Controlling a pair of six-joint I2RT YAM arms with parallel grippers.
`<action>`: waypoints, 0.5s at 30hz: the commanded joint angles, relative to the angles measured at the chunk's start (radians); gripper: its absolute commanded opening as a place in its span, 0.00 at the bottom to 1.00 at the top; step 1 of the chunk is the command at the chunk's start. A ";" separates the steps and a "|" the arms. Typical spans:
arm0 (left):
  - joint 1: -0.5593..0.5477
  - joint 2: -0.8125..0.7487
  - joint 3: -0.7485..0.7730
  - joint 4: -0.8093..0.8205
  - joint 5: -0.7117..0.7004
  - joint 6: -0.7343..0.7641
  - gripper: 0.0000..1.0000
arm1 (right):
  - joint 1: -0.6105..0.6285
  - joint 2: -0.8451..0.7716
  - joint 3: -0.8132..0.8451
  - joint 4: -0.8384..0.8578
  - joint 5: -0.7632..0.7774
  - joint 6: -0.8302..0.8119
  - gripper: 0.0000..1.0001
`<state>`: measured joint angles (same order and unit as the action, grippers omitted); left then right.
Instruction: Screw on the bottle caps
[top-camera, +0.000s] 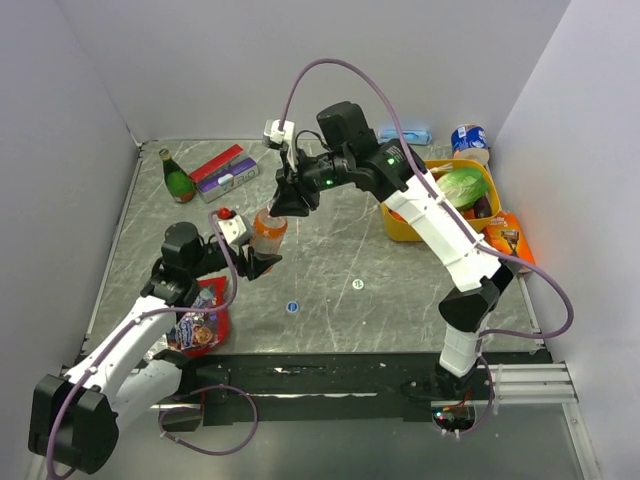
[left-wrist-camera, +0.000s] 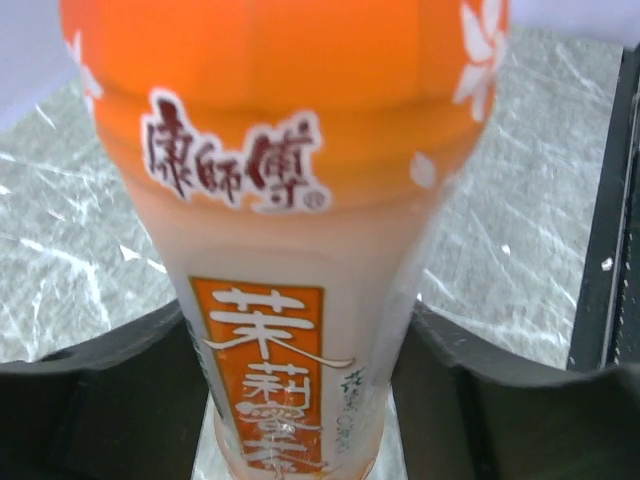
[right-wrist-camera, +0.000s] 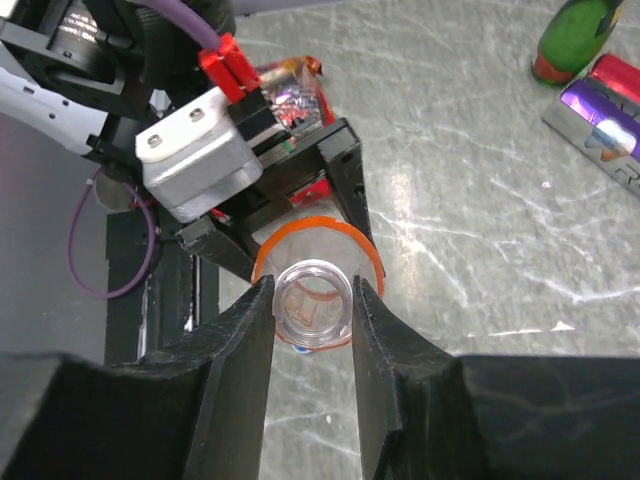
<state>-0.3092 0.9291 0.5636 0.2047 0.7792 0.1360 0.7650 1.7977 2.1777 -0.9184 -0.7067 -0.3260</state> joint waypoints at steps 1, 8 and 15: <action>-0.021 -0.015 -0.097 0.240 -0.021 -0.078 0.60 | -0.007 0.020 0.134 -0.132 0.030 -0.041 0.56; -0.051 0.007 -0.223 0.504 -0.083 -0.205 0.41 | -0.081 -0.052 0.192 -0.164 0.117 -0.034 0.85; -0.057 0.013 -0.232 0.593 -0.130 -0.288 0.23 | -0.235 -0.182 -0.169 -0.234 0.145 -0.249 0.83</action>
<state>-0.3618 0.9474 0.3145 0.6556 0.6720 -0.0826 0.6147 1.7439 2.2436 -1.0855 -0.5892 -0.4198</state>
